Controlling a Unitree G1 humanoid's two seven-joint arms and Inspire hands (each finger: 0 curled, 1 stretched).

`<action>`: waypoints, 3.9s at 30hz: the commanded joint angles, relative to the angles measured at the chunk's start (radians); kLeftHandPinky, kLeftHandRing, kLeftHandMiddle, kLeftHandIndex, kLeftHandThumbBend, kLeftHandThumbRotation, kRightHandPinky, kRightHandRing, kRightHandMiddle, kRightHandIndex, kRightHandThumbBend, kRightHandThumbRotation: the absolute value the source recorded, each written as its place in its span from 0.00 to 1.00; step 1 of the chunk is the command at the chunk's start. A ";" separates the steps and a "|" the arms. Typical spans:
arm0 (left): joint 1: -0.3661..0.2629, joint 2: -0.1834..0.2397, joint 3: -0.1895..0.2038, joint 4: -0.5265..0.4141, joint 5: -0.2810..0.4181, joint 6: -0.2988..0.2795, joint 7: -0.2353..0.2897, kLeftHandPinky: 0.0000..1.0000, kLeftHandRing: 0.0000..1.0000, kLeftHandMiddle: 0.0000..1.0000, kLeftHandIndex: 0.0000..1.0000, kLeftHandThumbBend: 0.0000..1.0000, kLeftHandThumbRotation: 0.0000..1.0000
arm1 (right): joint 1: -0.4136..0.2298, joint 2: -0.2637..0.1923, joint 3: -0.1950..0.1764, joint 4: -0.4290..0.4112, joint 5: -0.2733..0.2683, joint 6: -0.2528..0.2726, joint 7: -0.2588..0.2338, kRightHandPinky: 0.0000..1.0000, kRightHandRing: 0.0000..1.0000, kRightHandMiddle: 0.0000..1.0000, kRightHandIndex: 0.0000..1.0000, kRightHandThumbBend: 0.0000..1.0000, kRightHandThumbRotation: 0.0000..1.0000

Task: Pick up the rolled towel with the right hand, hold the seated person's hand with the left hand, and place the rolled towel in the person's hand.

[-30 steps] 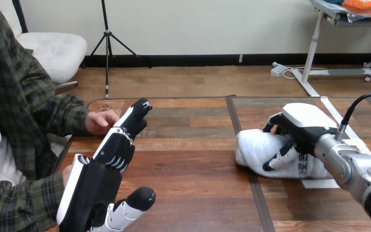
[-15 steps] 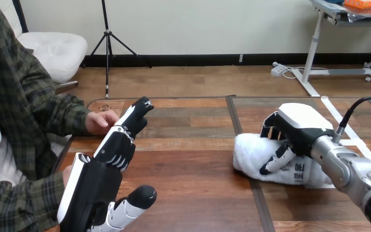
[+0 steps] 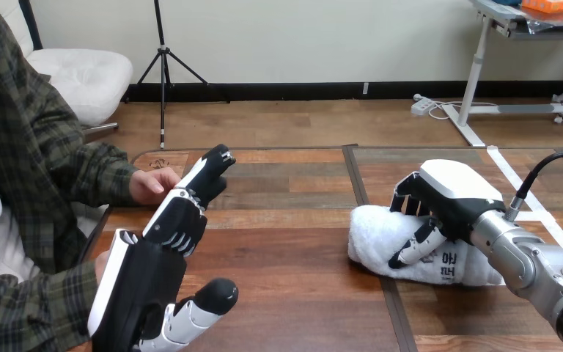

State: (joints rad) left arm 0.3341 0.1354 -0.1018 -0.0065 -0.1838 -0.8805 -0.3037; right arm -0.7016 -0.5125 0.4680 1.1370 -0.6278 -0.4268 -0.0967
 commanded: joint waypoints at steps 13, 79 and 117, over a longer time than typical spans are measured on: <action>-0.054 -0.014 0.015 -0.020 0.011 -0.014 0.012 0.92 0.95 0.94 0.86 0.83 0.70 | 0.033 0.028 -0.005 -0.015 0.012 -0.065 0.029 0.26 0.30 0.34 0.35 0.78 0.00; -0.029 -0.009 0.052 -0.014 0.057 -0.003 0.037 0.85 0.91 0.92 0.86 0.84 0.69 | 0.171 -0.046 -0.228 -0.451 0.237 -0.156 0.194 0.20 0.24 0.29 0.32 0.79 0.00; -0.012 0.017 0.099 -0.024 0.091 0.009 0.048 0.85 0.91 0.92 0.85 0.87 0.67 | 0.227 0.004 -0.344 -0.568 0.443 -0.137 0.303 0.15 0.19 0.25 0.29 0.80 0.00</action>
State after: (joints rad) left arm 0.3452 0.1386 -0.0200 -0.0031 -0.1002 -0.8718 -0.2632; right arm -0.4475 -0.5276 0.1684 0.6291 -0.2232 -0.5510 0.2102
